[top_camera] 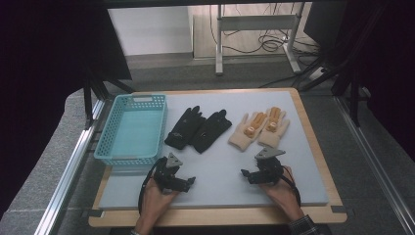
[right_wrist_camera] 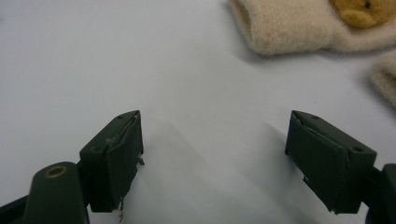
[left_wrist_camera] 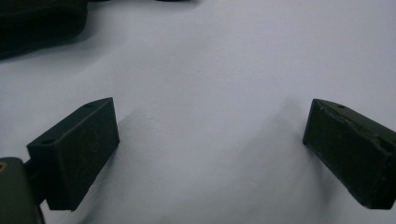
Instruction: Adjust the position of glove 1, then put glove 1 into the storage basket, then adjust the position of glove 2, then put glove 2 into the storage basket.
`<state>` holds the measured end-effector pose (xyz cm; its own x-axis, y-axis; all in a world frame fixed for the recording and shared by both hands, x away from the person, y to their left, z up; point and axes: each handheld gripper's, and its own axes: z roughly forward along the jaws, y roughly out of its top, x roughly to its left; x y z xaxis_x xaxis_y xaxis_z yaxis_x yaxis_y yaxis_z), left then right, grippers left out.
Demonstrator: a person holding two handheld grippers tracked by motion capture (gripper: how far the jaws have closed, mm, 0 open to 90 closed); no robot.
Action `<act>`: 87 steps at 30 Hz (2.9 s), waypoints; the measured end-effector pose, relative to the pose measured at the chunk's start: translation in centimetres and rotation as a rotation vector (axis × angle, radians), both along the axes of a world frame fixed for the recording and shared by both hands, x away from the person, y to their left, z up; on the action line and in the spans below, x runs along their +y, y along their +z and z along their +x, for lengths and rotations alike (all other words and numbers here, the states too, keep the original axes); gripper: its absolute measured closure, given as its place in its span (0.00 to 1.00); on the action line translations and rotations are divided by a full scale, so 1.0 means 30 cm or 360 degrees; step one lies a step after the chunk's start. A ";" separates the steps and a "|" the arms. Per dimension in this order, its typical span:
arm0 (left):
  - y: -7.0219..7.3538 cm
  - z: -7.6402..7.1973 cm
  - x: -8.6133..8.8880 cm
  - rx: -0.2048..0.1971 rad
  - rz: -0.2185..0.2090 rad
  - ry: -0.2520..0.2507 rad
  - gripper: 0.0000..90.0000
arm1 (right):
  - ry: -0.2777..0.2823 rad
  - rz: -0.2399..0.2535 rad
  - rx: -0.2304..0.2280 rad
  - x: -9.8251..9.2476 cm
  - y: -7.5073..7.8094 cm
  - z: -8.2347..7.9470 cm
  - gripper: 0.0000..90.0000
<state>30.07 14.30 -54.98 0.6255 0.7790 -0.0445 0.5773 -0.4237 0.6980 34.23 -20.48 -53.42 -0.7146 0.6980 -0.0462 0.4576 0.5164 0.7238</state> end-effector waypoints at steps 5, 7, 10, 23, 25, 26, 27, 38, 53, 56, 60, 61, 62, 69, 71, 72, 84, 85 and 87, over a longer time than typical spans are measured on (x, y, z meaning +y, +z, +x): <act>0.000 0.000 0.001 -0.0002 0.0002 -0.0002 0.04 | -0.0010 -0.0008 0.0002 0.001 -0.001 0.000 0.17; 0.000 0.001 0.001 -0.0002 0.0001 -0.0002 0.04 | -0.0011 -0.0007 0.0005 0.001 -0.001 0.001 0.17; 0.000 0.001 0.001 -0.0001 -0.0001 -0.0003 0.04 | -0.0010 -0.0007 0.0008 0.000 -0.001 0.002 0.17; -0.001 0.001 0.001 -0.0003 -0.0002 -0.0002 0.04 | -0.0011 -0.0006 0.0022 0.000 0.002 0.003 0.18; 0.000 0.001 0.001 -0.0003 -0.0002 -0.0002 0.04 | -0.0011 -0.0005 0.0024 0.000 0.002 0.004 0.18; 0.000 0.001 0.002 -0.0002 -0.0003 -0.0002 0.04 | -0.0011 -0.0006 0.0027 0.000 0.004 0.005 0.18; 0.000 0.001 0.002 -0.0003 -0.0003 -0.0002 0.04 | -0.0014 -0.0007 0.0028 0.001 0.005 0.005 0.19; 0.000 0.000 0.002 -0.0004 -0.0001 -0.0002 0.04 | -0.0010 0.0046 0.0054 0.011 0.032 0.022 0.22; 0.000 0.000 0.002 -0.0005 -0.0002 -0.0002 0.05 | 0.0015 0.0069 0.0091 0.094 0.090 0.094 0.21; 0.000 0.000 0.002 -0.0005 -0.0002 -0.0002 0.05 | 0.0022 0.0065 0.0097 0.118 0.098 0.117 0.22; 0.000 0.000 0.002 -0.0005 -0.0001 -0.0002 0.05 | 0.0033 0.0047 0.0081 0.157 0.102 0.147 0.26; 0.000 0.000 0.002 -0.0005 -0.0002 -0.0002 0.05 | 0.0034 0.0048 0.0080 0.167 0.101 0.155 0.28; 0.000 0.000 0.002 -0.0005 -0.0002 -0.0002 0.05 | 0.0033 0.0045 0.0079 0.176 0.100 0.163 0.29; 0.000 0.000 0.002 -0.0005 -0.0001 -0.0003 0.05 | 0.0031 0.0044 0.0083 0.237 0.097 0.228 0.35; 0.000 0.000 0.002 -0.0005 -0.0001 -0.0003 0.05 | 0.0029 0.0041 0.0089 0.246 0.099 0.238 0.35; 0.000 0.000 0.002 -0.0005 -0.0001 -0.0003 0.05 | 0.0033 0.0048 0.0081 0.263 0.101 0.261 0.35; -0.001 0.000 0.002 -0.0005 -0.0003 -0.0002 0.05 | -0.0002 0.0075 0.0085 0.377 0.100 0.388 0.30; -0.001 0.000 0.002 -0.0006 -0.0003 -0.0002 0.05 | -0.0007 0.0074 0.0090 0.386 0.096 0.398 0.29; -0.001 0.000 0.002 -0.0006 -0.0003 -0.0002 0.05 | -0.0022 0.0071 0.0095 0.403 0.084 0.418 0.26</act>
